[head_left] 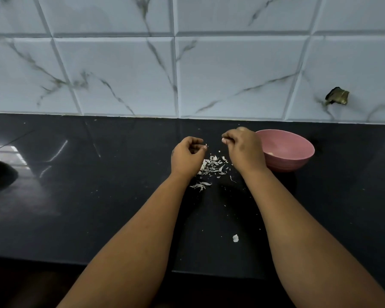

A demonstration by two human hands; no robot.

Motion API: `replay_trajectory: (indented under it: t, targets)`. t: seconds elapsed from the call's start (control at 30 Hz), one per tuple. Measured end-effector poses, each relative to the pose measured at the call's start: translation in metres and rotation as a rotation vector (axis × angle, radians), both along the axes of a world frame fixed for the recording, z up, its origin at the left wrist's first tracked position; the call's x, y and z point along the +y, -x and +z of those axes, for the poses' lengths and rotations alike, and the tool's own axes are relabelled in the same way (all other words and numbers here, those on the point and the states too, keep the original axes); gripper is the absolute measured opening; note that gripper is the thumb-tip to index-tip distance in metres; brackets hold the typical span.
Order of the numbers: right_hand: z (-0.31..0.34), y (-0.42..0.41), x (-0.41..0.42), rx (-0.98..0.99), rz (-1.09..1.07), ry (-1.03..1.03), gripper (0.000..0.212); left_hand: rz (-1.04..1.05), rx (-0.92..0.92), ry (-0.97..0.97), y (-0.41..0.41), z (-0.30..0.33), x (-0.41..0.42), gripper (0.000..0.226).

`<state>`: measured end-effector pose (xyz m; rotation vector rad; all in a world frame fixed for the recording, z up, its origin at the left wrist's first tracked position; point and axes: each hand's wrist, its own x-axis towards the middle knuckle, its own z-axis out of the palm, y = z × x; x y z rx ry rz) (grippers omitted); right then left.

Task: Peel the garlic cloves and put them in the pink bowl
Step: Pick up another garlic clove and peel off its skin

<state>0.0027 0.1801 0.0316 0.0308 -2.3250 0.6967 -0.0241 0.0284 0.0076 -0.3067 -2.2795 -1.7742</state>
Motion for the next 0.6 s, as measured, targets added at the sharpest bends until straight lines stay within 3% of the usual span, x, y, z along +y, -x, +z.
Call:
replay_trajectory:
  t: [0.13,0.27,0.4,0.53,0.6]
  targets:
    - [0.001,0.004,-0.008,-0.099,0.011,-0.131,0.012,0.004,0.005,0.025,-0.001,0.001,0.001,0.009]
    - [0.007,0.002,-0.009,-0.070,-0.038,-0.178,0.015,0.000,0.007,0.033,-0.001,0.001,0.001,0.008]
    - [-0.002,0.002,-0.012,-0.493,-0.061,-0.229,0.023,0.005,-0.005,0.023,-0.002,0.002,0.001,0.007]
    - [0.004,0.004,-0.006,-0.233,-0.072,-0.164,0.011,0.004,-0.020,0.012,-0.001,0.001,0.000,0.007]
    - [-0.001,0.007,-0.008,-0.377,-0.102,-0.231,0.013,0.011,-0.018,0.006,-0.001,0.002,0.000,0.006]
